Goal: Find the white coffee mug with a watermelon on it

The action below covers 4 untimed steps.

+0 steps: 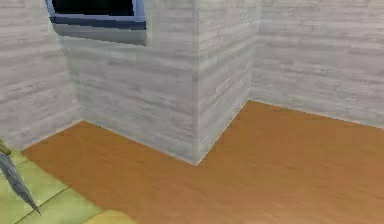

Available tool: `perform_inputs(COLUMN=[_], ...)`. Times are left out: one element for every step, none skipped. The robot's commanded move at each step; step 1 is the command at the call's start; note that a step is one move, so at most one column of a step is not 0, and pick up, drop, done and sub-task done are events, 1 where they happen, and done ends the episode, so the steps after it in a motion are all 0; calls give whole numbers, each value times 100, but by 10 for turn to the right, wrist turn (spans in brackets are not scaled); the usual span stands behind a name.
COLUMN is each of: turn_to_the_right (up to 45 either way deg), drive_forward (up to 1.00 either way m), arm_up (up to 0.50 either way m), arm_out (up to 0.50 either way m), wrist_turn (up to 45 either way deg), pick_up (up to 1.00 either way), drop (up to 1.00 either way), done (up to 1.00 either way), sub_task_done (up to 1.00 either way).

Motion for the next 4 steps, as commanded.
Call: perform_inputs(turn_to_the_right=[360,0,450,330], drive_forward=[0,10,0,0], arm_up=[0,0,0,0], arm_out=[0,0,0,0], wrist_turn=[0,0,0,0], pick_up=[0,0,0,0], drop=[0,0,0,0], done=[0,0,0,0], sub_task_done=[0,0,0,0])
